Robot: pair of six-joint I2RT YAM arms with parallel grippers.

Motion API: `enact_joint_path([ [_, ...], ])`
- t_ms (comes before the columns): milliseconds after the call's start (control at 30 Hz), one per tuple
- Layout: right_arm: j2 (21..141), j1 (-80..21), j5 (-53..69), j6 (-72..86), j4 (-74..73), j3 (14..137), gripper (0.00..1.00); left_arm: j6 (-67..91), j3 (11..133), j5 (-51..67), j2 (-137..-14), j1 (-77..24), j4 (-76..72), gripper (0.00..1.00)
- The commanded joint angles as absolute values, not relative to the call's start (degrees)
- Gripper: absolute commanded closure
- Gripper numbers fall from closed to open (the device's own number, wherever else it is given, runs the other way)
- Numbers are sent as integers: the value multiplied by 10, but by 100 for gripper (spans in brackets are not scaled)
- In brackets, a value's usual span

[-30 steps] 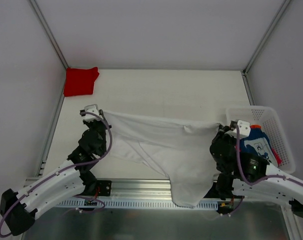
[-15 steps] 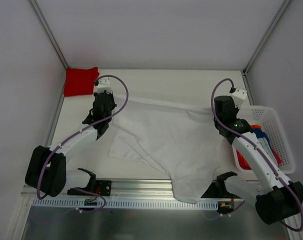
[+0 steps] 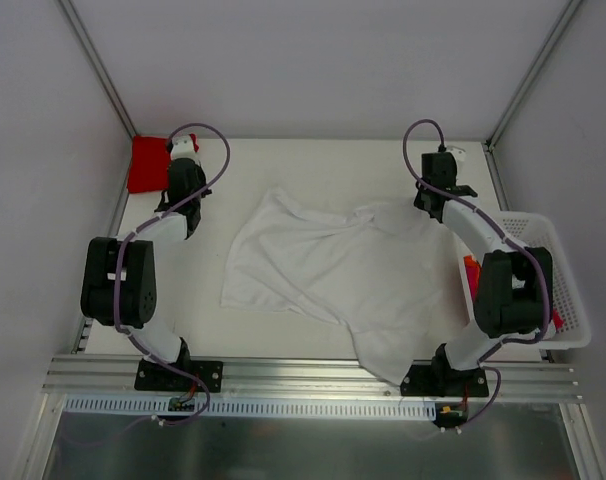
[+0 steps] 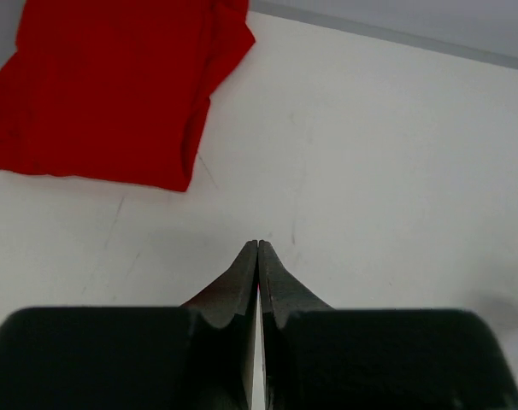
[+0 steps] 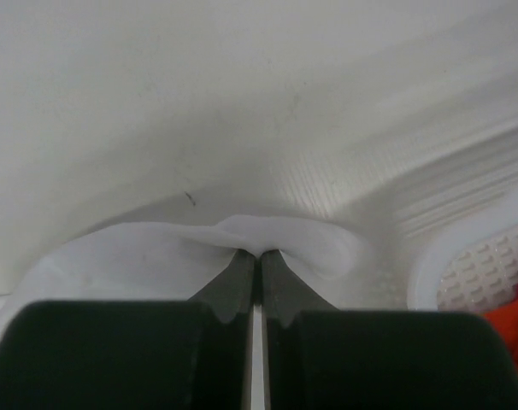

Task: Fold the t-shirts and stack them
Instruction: Flatten the tshirt out

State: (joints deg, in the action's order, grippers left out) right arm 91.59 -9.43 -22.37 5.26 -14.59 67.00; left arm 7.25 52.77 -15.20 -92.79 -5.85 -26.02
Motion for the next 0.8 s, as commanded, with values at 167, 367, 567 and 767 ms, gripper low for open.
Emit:
enact_joint_path([
  [167,1039,-83,-214,33,-91,795,99,56,629,-175,-1018,-43,-265,100],
  [367,1139,-83,-194,34,-112,935,96,54,667,-190,-1062,-43,-264,100],
  [567,1266,-83,-243,5,-196,1119,1,48,686,-232,-1071,-43,-257,74],
  [767,1310,-85,-274,-24,-269,1283,0,50,694,-291,-1015,-63,-229,1],
])
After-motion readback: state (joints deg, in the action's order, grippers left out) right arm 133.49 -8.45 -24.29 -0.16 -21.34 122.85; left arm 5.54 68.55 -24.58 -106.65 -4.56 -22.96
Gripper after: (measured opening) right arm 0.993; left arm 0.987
